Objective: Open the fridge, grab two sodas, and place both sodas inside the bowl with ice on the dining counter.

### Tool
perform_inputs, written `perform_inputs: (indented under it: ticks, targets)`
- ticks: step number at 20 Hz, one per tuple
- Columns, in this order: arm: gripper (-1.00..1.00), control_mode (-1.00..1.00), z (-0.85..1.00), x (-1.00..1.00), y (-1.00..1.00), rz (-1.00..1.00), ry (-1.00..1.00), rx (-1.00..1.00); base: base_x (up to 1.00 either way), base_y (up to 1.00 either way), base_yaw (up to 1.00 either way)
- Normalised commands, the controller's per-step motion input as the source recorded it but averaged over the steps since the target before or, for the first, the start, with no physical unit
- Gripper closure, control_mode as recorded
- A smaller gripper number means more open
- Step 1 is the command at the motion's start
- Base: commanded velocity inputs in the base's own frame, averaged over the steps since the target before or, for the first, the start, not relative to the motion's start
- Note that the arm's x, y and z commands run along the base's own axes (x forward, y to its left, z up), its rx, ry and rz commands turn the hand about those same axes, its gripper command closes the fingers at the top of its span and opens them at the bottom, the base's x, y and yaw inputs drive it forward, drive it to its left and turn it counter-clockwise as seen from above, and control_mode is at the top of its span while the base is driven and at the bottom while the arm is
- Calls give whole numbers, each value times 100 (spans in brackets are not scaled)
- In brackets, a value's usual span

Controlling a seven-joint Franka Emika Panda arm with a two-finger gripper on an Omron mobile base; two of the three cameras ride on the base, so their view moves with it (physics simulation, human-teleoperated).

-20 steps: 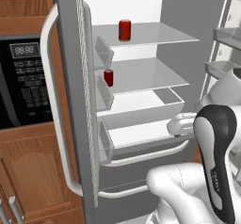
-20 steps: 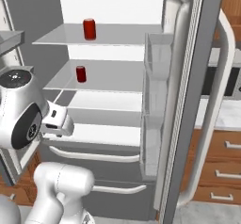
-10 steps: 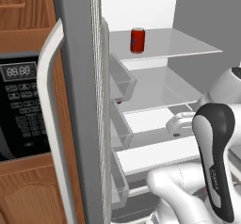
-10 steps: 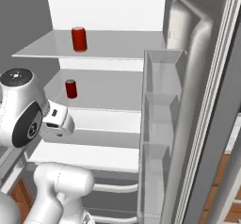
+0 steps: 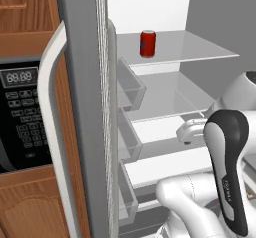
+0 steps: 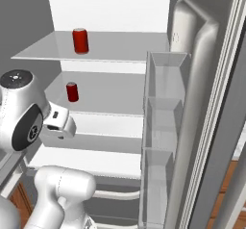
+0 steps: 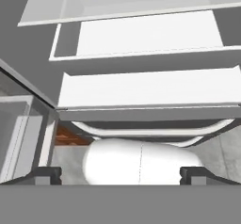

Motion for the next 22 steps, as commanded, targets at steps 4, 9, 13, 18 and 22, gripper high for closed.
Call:
perform_inputs:
  ticks: [4, 9, 13, 18, 22]
  targets:
    - [-100, -100, -4, 5, 5, 7, -42, -9, 0, 0, 0]
    - [-100, -100, 0, 17, 7, 8, -43, -7, 0, 0, 0]
    - [-100, -100, 0, 40, 2, 7, -28, 0, 0, 0, 0]
    - [-100, -100, -6, 54, 10, 13, -12, 0, 0, 0, 0]
    - [-100, -100, -18, 56, 13, 15, -9, 0, 0, 0, 0]
